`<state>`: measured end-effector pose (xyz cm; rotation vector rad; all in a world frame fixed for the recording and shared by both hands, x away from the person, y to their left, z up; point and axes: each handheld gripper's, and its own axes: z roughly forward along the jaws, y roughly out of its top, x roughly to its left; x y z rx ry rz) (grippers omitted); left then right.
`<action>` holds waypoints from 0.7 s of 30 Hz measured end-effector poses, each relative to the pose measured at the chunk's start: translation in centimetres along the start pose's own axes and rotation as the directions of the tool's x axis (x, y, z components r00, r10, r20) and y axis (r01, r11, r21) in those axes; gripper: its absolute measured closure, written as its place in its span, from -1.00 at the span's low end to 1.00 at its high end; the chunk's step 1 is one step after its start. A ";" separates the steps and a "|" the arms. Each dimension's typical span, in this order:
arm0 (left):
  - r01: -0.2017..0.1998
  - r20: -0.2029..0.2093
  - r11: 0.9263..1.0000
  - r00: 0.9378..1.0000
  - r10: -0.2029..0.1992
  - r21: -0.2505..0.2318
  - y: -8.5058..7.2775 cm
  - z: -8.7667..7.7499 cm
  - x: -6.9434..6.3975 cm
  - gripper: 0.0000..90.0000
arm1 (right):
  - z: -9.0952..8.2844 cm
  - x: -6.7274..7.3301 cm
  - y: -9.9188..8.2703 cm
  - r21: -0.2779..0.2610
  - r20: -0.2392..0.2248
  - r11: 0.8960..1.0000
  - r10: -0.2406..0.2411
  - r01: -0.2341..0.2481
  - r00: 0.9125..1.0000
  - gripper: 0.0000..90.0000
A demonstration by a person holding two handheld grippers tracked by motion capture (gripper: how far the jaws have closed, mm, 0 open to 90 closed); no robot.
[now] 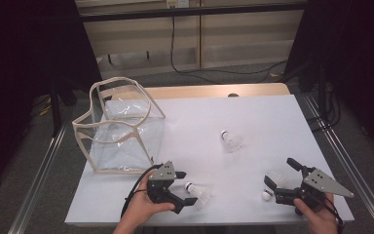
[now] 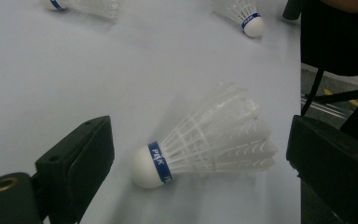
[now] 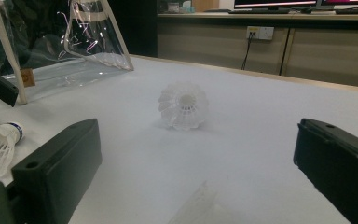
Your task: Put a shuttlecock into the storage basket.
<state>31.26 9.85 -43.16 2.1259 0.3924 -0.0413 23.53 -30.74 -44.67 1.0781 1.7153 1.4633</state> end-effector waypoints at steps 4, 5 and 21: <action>-0.007 0.013 1.000 1.000 0.007 0.015 0.2 0.3 0.0 -0.81 | -0.1 0.0 0.0 0.002 0.000 1.000 -0.001 0.001 1.000 -0.99; -0.008 0.017 1.000 1.000 0.008 0.018 0.2 0.3 0.1 -0.80 | -0.1 0.0 0.0 0.001 0.003 1.000 -0.002 0.002 1.000 -0.99; -0.015 0.038 0.999 0.999 0.014 0.039 0.1 0.5 0.4 -0.74 | -0.1 -0.1 0.0 -0.001 0.002 1.000 0.004 -0.004 1.000 -0.99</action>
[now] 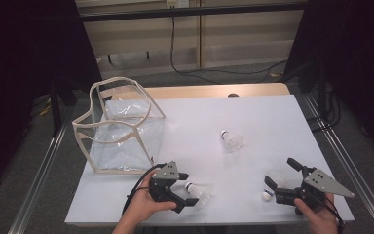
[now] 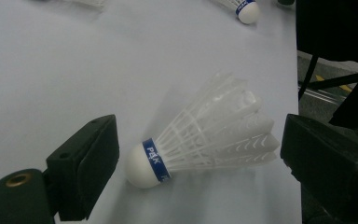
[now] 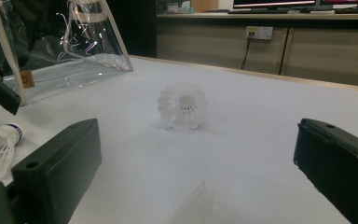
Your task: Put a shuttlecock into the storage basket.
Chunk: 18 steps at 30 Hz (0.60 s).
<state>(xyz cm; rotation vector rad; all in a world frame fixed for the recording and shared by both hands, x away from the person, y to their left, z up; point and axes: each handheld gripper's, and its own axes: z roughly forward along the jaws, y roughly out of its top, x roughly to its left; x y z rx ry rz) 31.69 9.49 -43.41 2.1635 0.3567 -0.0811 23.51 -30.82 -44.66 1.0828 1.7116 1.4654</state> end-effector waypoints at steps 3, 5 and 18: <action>-0.003 0.003 1.000 1.000 0.003 0.002 0.1 0.1 0.1 -0.72 | 0.0 0.0 0.0 0.000 0.000 1.000 0.000 0.000 1.000 -0.99; -0.003 0.015 1.000 1.000 0.003 0.000 0.3 0.2 0.2 -0.71 | 0.0 0.0 0.0 0.001 0.000 1.000 0.002 -0.002 1.000 -0.99; 0.002 0.005 1.000 1.000 -0.002 0.020 0.7 0.4 -0.1 -0.71 | -0.1 -0.1 0.0 -0.003 -0.002 1.000 0.002 -0.002 1.000 -0.99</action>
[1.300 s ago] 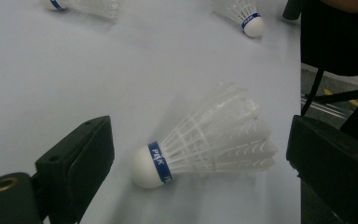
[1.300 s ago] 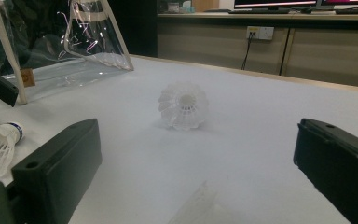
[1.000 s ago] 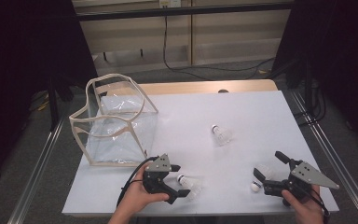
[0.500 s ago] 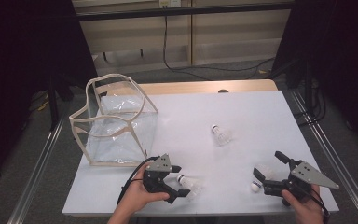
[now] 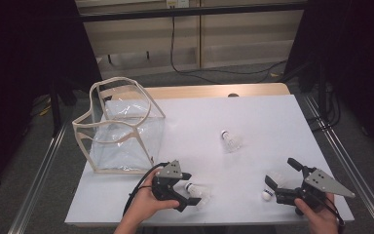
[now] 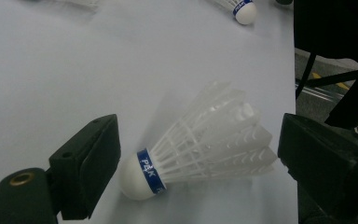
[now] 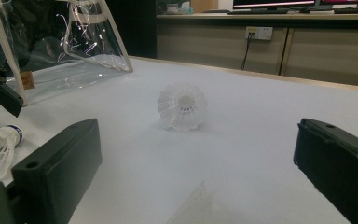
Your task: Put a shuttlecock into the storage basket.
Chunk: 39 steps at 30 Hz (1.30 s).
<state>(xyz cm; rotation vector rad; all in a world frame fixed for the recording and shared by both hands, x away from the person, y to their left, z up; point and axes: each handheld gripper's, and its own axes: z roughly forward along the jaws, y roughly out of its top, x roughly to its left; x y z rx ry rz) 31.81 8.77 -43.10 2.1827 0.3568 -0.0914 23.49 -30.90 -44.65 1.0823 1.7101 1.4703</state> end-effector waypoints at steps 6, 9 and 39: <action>-0.003 0.005 1.000 1.000 0.003 0.012 -0.1 0.1 0.0 -0.71 | 0.0 0.0 0.0 -0.001 0.001 1.000 0.002 -0.002 1.000 -0.99; -0.008 0.013 1.000 1.000 0.008 0.014 -0.1 0.0 0.1 -0.70 | 0.0 0.0 0.0 0.000 -0.002 1.000 0.000 0.000 1.000 -0.99; 0.009 -0.009 0.999 1.000 -0.008 0.049 0.1 0.1 -0.2 -0.68 | 0.0 0.1 0.0 0.000 -0.002 1.000 0.001 -0.001 1.000 -0.99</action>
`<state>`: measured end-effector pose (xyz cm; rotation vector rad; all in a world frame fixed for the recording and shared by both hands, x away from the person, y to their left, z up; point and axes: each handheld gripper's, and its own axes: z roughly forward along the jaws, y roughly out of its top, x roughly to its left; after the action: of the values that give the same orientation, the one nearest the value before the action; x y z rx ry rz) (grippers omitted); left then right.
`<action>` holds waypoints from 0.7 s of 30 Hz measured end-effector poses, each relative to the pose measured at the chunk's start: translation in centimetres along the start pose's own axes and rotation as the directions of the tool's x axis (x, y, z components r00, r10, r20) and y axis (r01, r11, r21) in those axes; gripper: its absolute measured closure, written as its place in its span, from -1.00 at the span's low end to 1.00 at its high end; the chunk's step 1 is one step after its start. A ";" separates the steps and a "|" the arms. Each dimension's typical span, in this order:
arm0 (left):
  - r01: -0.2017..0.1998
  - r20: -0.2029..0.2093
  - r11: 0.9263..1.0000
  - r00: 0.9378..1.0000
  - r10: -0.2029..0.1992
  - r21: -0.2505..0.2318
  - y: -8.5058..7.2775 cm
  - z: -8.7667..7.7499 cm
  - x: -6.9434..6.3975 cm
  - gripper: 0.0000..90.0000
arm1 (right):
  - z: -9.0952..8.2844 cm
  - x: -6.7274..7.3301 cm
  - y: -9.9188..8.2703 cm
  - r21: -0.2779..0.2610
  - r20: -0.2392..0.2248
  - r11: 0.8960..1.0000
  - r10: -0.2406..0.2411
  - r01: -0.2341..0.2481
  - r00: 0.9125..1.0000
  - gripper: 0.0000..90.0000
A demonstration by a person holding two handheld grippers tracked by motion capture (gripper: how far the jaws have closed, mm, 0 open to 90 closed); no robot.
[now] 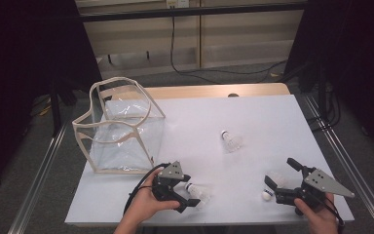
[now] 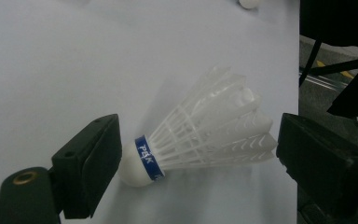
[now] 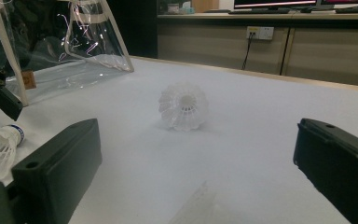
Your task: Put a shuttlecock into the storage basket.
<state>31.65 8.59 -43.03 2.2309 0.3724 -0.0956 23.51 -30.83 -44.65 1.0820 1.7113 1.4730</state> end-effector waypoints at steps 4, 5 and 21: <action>0.016 -0.010 1.000 1.000 -0.016 -0.001 0.1 0.0 -0.2 -0.69 | 0.0 -0.1 0.0 -0.001 0.001 1.000 -0.003 0.003 1.000 -0.99; 0.020 -0.012 1.000 1.000 -0.020 0.003 0.2 0.0 -0.3 -0.69 | 0.0 0.0 0.0 -0.001 0.001 1.000 -0.002 0.002 1.000 -0.99; 0.062 -0.099 0.998 0.993 -0.061 0.007 0.6 1.0 -1.0 -0.79 | 0.0 0.0 0.0 0.003 0.000 1.000 -0.002 0.002 1.000 -0.99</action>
<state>30.94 7.20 -43.02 2.2401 0.4952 -0.0199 23.46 -30.81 -44.61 1.0813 1.7141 1.4696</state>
